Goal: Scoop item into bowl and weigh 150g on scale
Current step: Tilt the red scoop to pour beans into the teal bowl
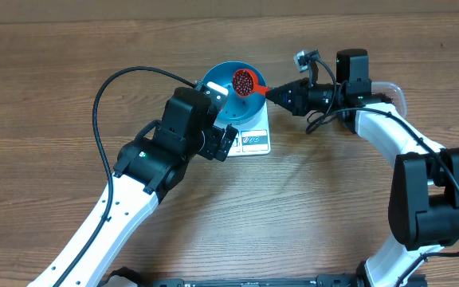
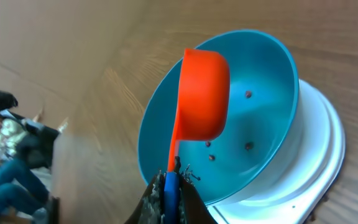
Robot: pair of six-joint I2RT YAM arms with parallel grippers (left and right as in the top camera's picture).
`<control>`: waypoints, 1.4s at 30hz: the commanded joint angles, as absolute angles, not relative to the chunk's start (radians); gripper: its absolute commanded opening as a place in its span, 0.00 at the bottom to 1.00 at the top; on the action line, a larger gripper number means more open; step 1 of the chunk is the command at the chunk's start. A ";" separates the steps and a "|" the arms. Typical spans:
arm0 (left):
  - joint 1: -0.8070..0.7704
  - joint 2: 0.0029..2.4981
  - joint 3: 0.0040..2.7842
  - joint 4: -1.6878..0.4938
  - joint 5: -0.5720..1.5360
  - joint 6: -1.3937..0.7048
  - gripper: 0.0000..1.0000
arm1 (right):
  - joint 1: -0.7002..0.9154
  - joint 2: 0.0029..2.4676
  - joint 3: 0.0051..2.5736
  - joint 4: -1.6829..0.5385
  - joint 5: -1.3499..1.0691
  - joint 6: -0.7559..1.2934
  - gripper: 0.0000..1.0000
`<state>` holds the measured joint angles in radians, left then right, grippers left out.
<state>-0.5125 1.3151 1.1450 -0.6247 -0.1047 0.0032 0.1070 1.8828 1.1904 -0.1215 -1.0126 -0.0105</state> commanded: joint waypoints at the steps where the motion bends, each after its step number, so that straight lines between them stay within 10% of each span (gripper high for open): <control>1: -0.511 1.296 1.147 -0.625 -0.096 0.012 0.99 | 0.111 1.887 1.198 -0.113 -1.018 -0.187 0.04; 22: -0.511 1.296 1.147 -0.625 -0.096 0.012 1.00 | 0.111 1.887 1.198 -0.059 -0.988 -0.760 0.04; 42: -0.511 1.296 1.147 -0.625 -0.096 0.012 1.00 | 0.111 1.887 1.198 0.022 -0.988 -0.817 0.04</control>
